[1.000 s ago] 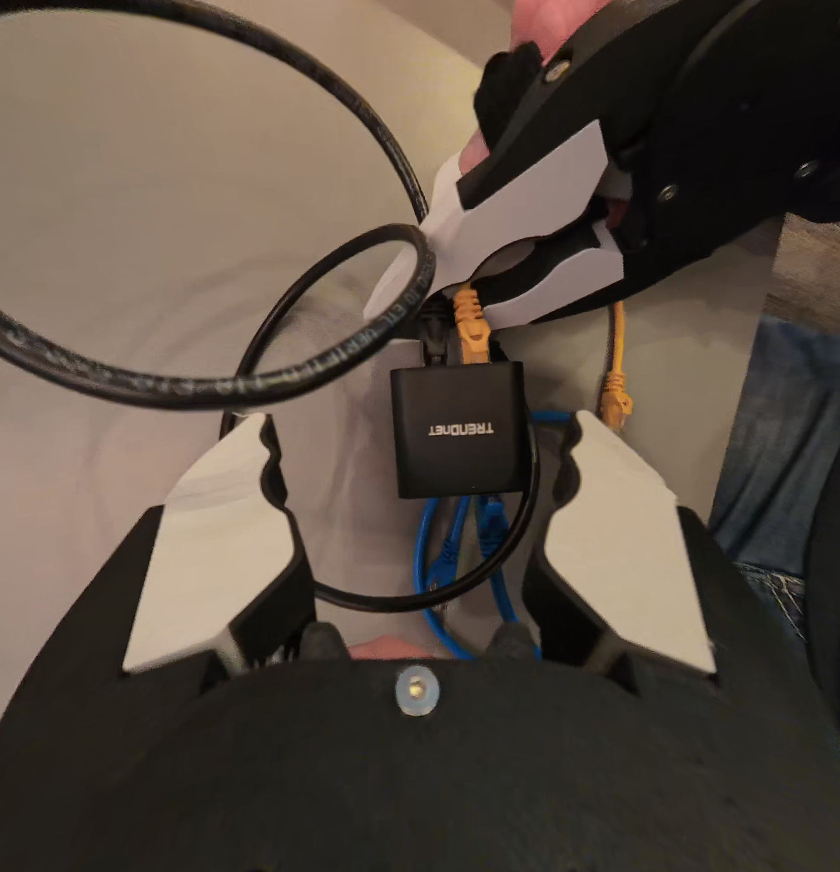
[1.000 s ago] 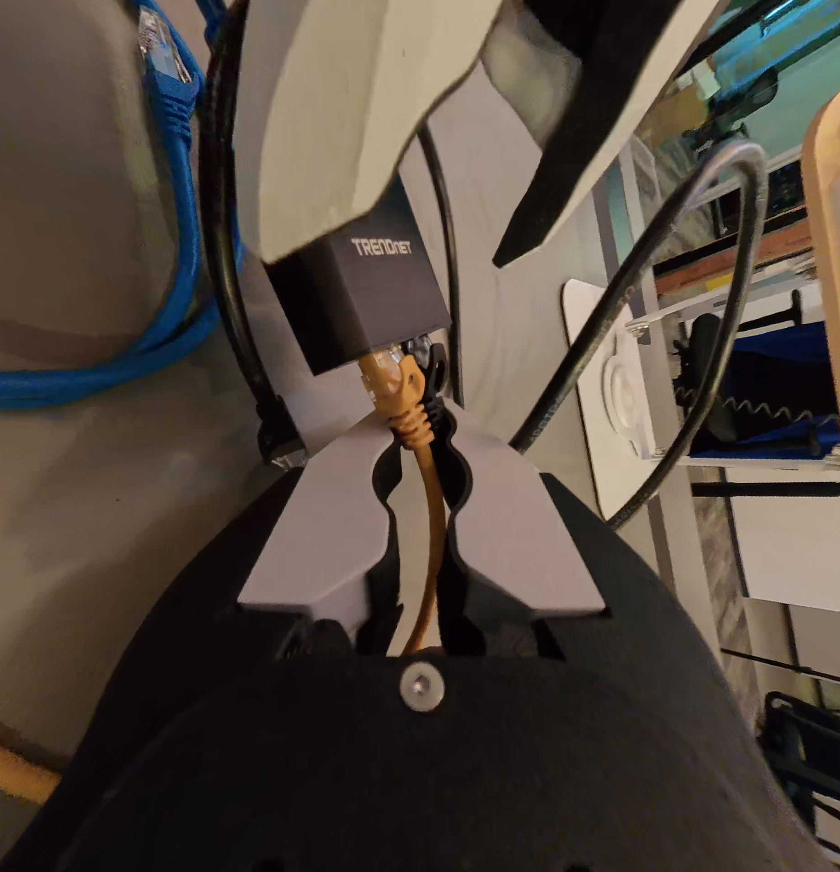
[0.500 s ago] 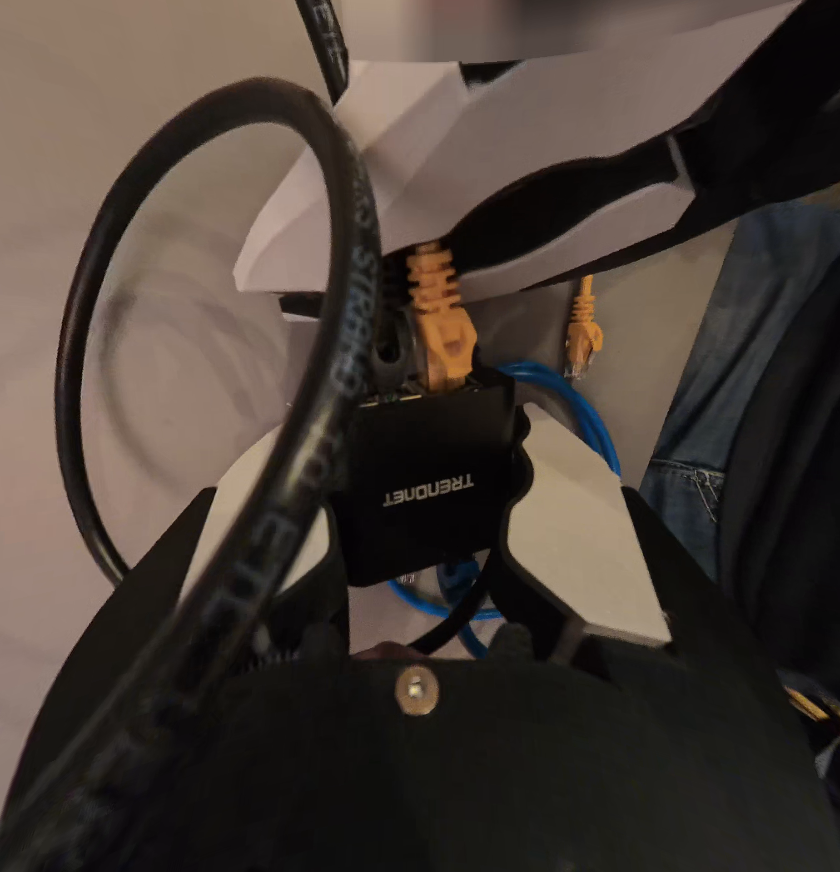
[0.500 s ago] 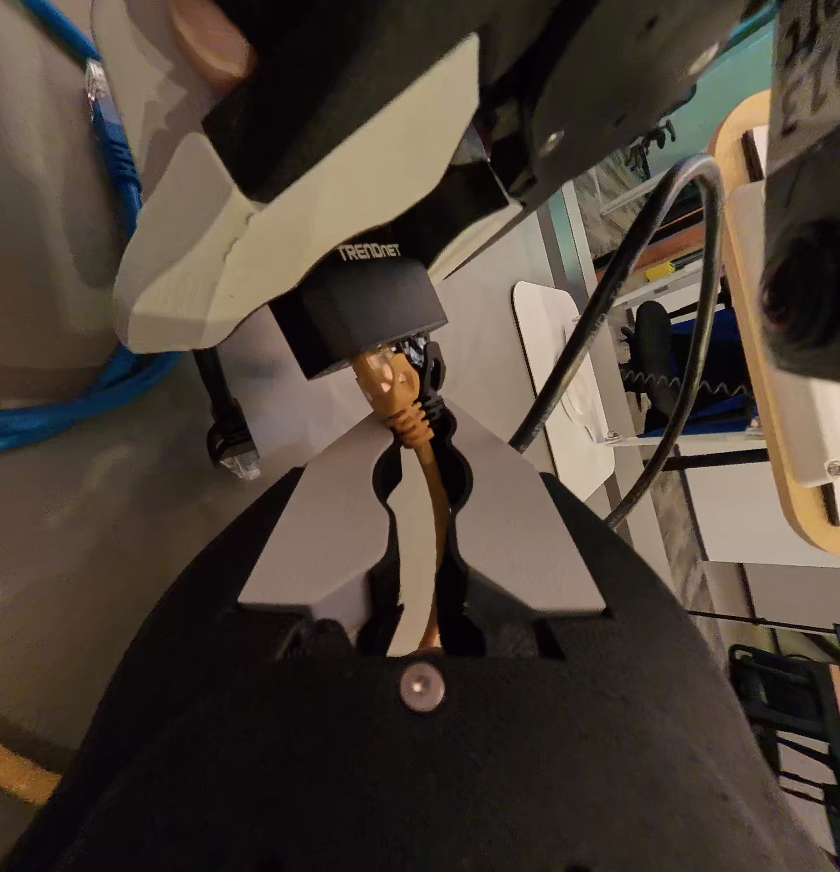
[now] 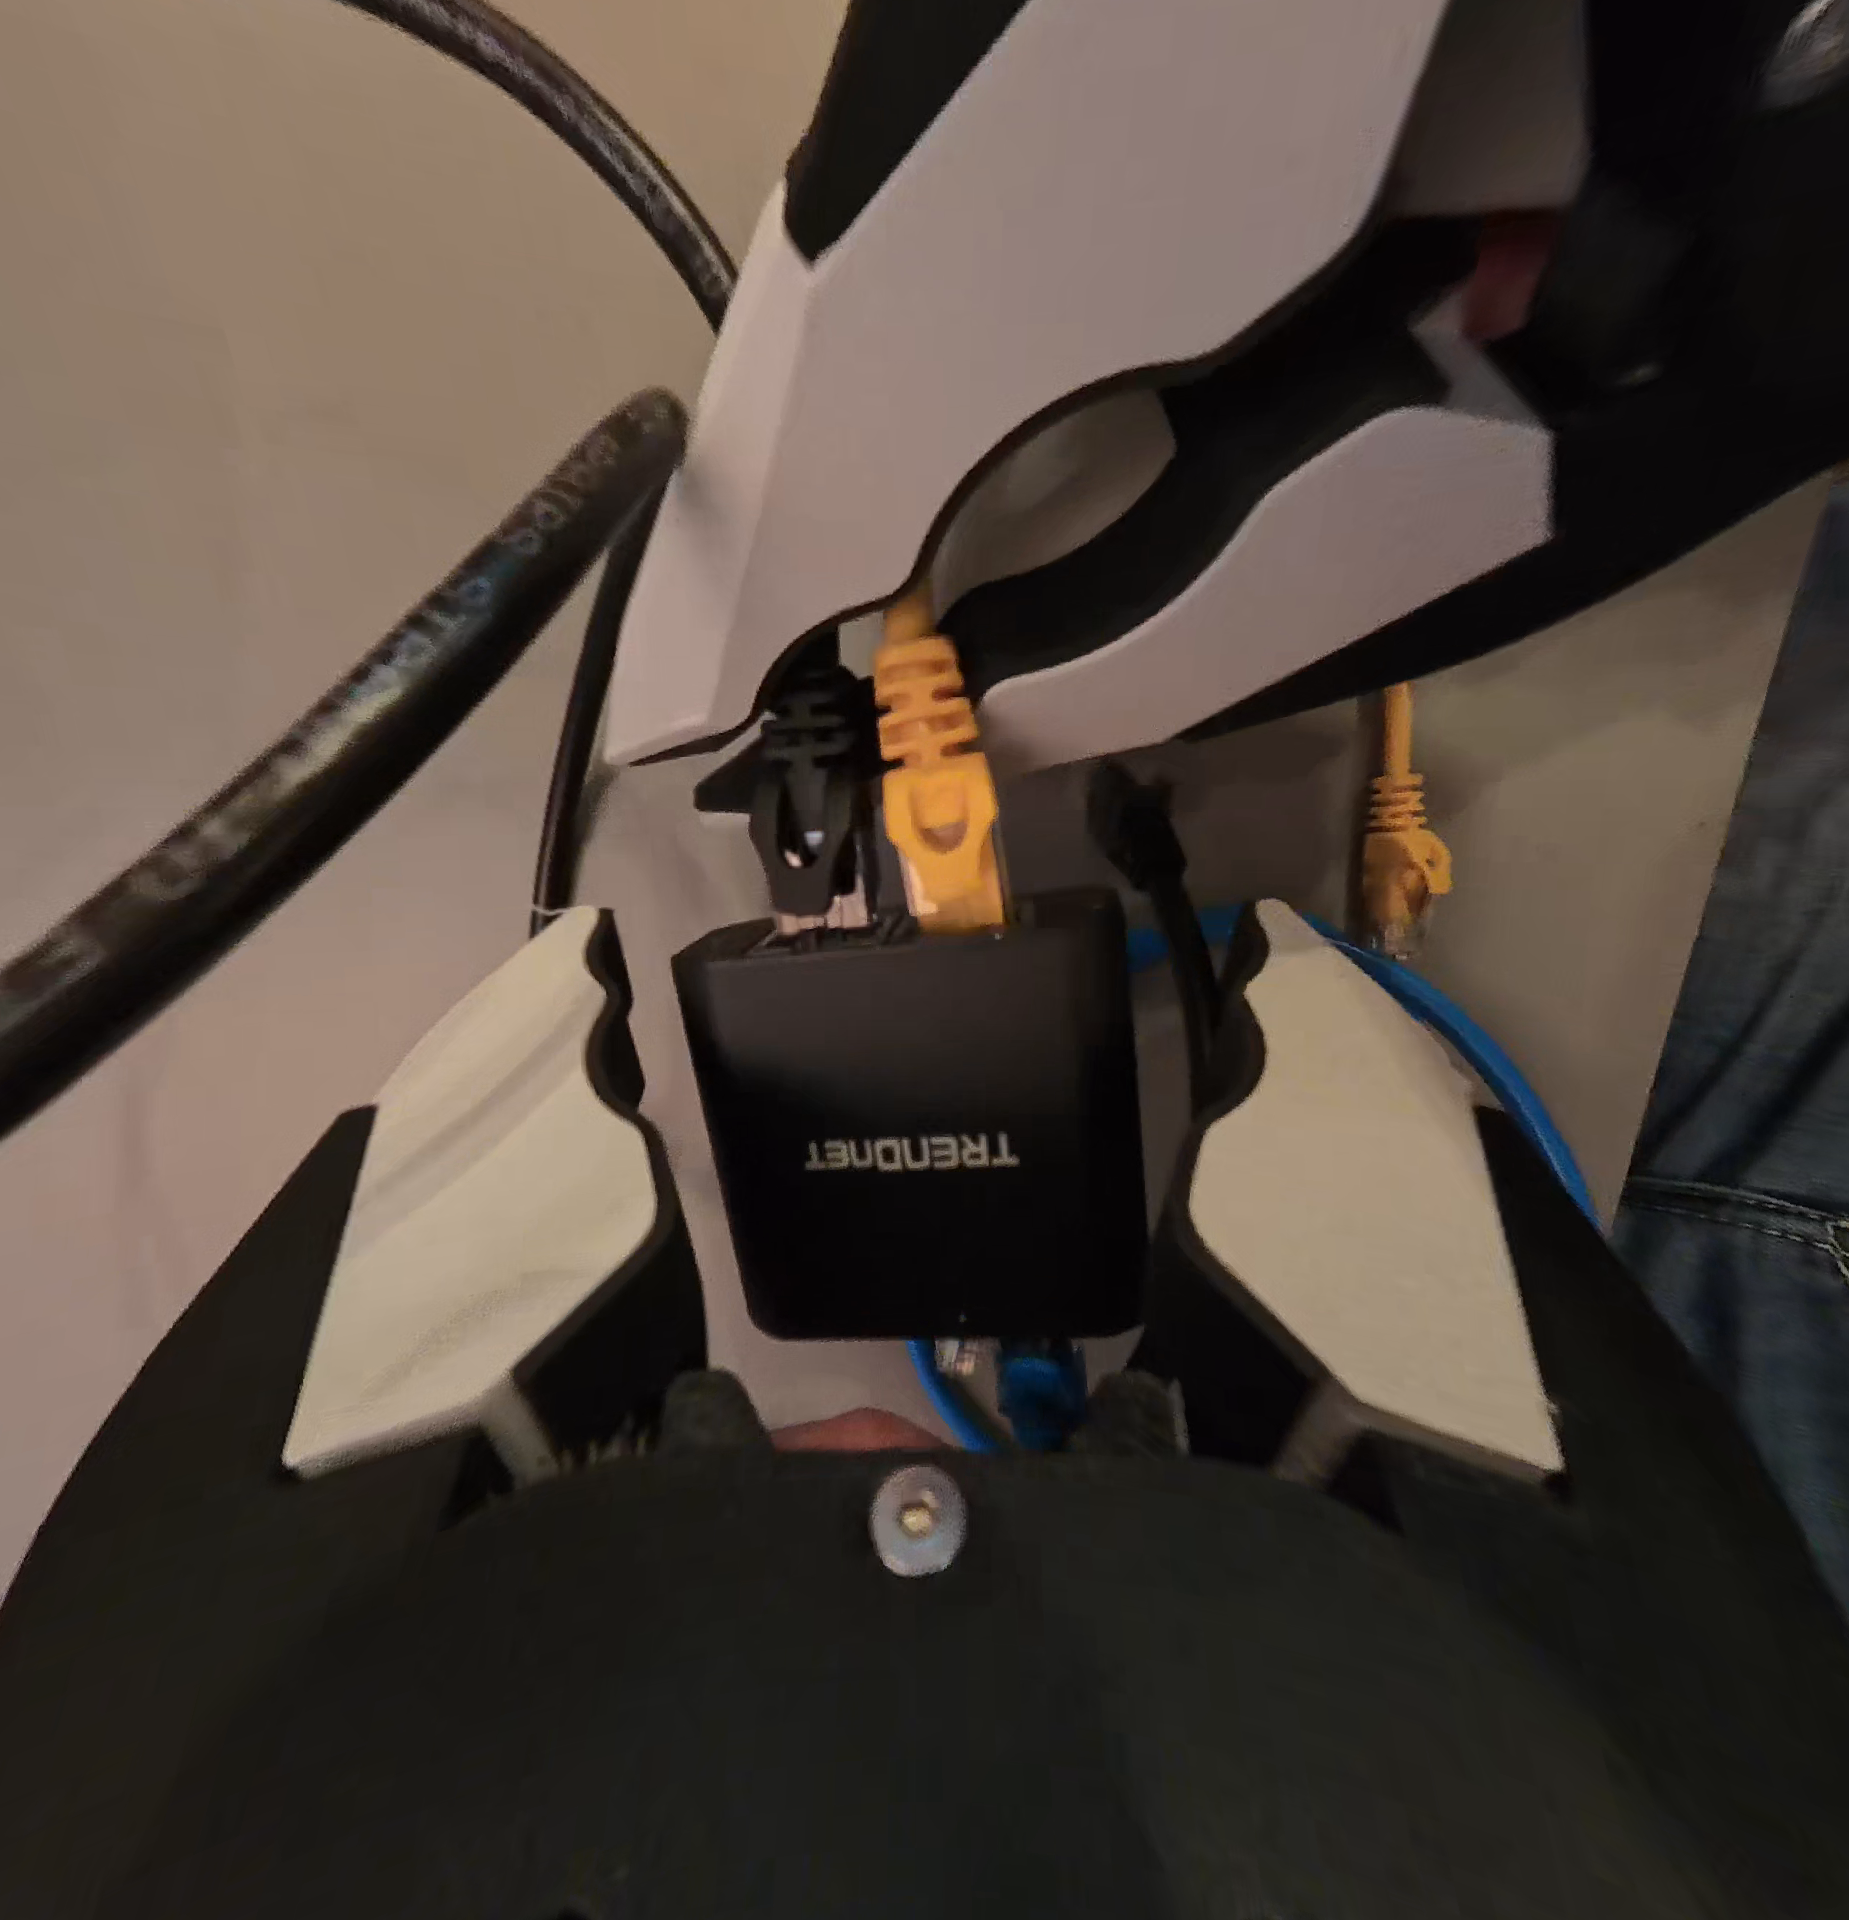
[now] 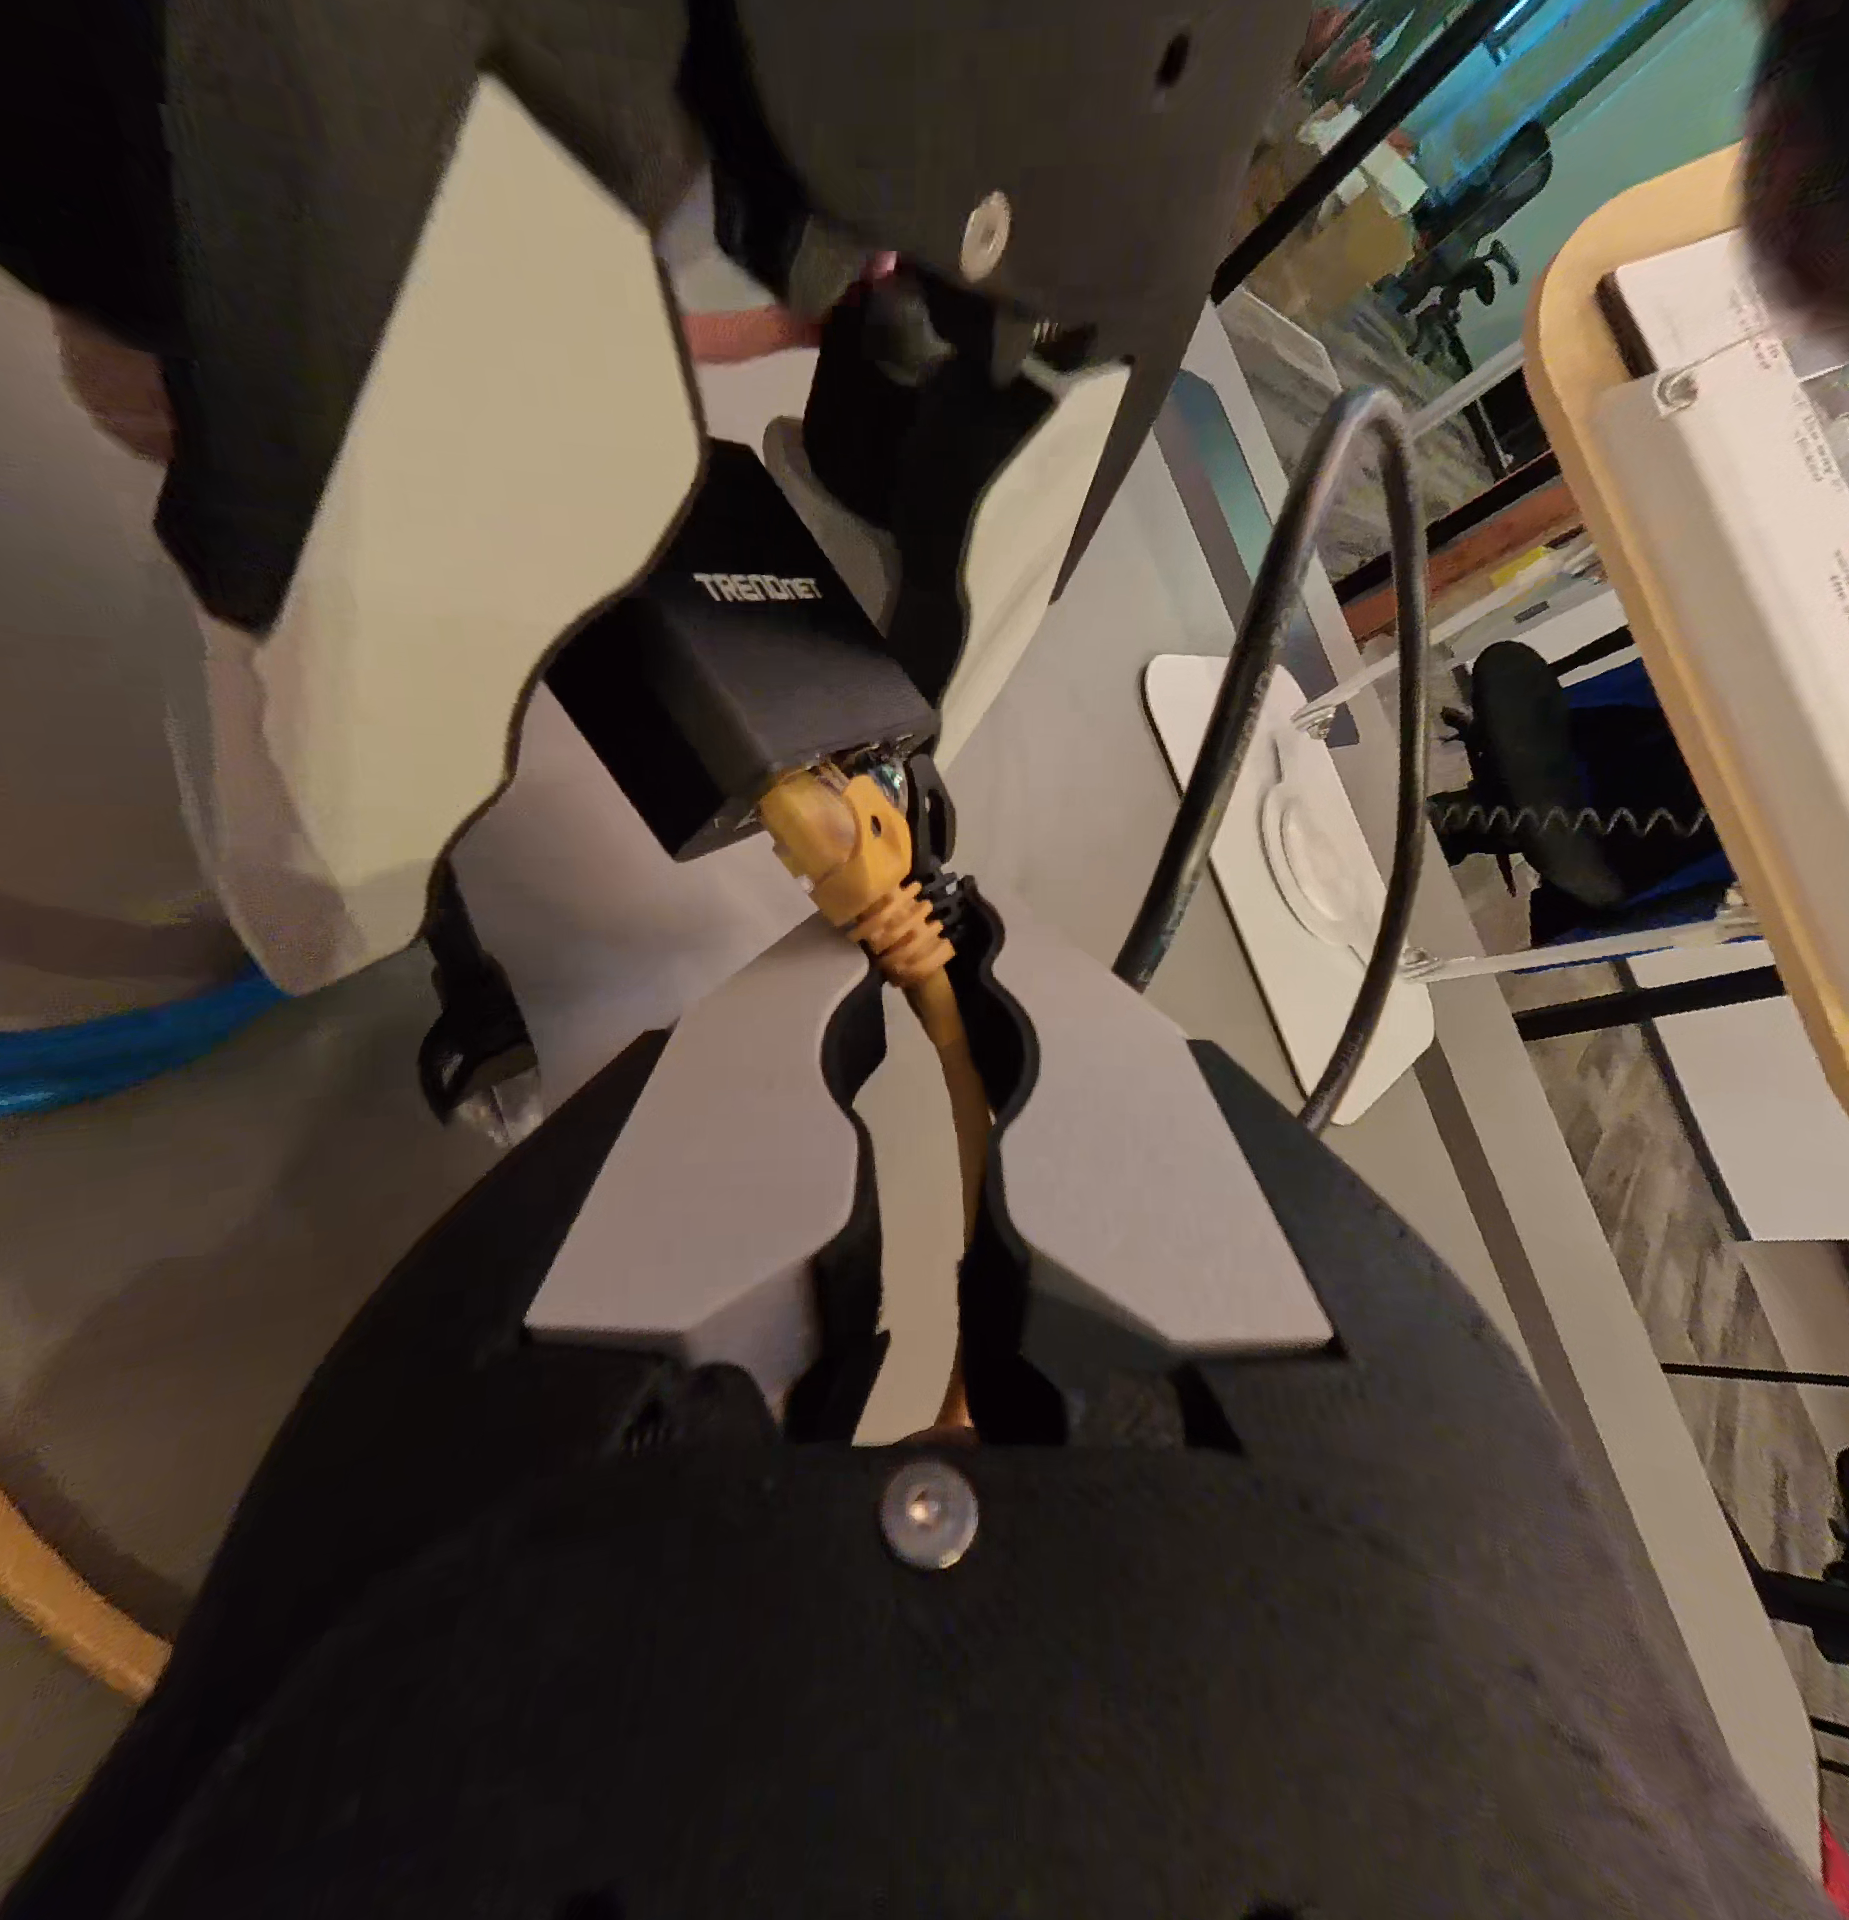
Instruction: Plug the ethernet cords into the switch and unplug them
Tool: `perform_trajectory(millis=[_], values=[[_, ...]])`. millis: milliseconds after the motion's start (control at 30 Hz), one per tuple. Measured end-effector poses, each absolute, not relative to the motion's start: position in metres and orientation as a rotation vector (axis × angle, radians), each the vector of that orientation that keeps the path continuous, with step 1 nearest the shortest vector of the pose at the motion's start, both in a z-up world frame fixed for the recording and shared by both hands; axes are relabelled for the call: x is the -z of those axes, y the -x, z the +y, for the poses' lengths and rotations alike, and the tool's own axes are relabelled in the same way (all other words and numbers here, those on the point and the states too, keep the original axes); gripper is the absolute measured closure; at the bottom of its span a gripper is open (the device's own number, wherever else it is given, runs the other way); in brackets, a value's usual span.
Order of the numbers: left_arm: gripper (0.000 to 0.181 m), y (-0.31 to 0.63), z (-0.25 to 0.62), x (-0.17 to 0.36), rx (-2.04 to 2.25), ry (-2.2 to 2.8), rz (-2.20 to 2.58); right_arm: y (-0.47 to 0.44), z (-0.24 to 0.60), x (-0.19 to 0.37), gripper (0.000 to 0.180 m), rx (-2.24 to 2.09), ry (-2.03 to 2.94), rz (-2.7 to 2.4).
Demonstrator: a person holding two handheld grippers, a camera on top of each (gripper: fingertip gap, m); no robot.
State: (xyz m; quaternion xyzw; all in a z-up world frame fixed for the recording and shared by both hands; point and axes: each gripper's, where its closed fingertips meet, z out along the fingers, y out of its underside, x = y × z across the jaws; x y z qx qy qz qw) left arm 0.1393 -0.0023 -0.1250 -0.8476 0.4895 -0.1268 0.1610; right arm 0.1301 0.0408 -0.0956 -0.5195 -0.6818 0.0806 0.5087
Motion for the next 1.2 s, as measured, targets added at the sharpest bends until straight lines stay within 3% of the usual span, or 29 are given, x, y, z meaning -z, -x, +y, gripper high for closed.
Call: perform_trajectory(millis=[33, 100, 300, 800, 1033, 1200], values=[[0.068, -0.139, -0.005, 0.128, 0.364, 2.436, 1.400, -0.130, 0.040, 0.093, 0.172, -0.183, 1.240, -1.638], [0.069, -0.138, -0.012, 0.133, 0.396, 2.489, 1.413, -0.129, 0.038, 0.090, 0.171, -0.165, 1.226, -1.624], [0.104, -0.142, -0.010, 0.118, 0.550, 2.477, 1.303, -0.133, 0.040, 0.086, 0.172, -0.081, 1.205, -1.581], [0.106, -0.147, -0.011, 0.111, 0.538, 2.360, 1.289, -0.133, 0.031, 0.083, 0.168, -0.273, 1.265, -1.532], [0.106, -0.137, -0.011, 0.112, 0.482, 2.416, 1.302, -0.137, 0.023, 0.077, 0.147, -0.464, 1.301, -1.552], [0.106, -0.133, -0.011, 0.110, 0.511, 2.457, 1.314, -0.144, 0.017, 0.069, 0.155, -0.321, 1.156, -1.650]])
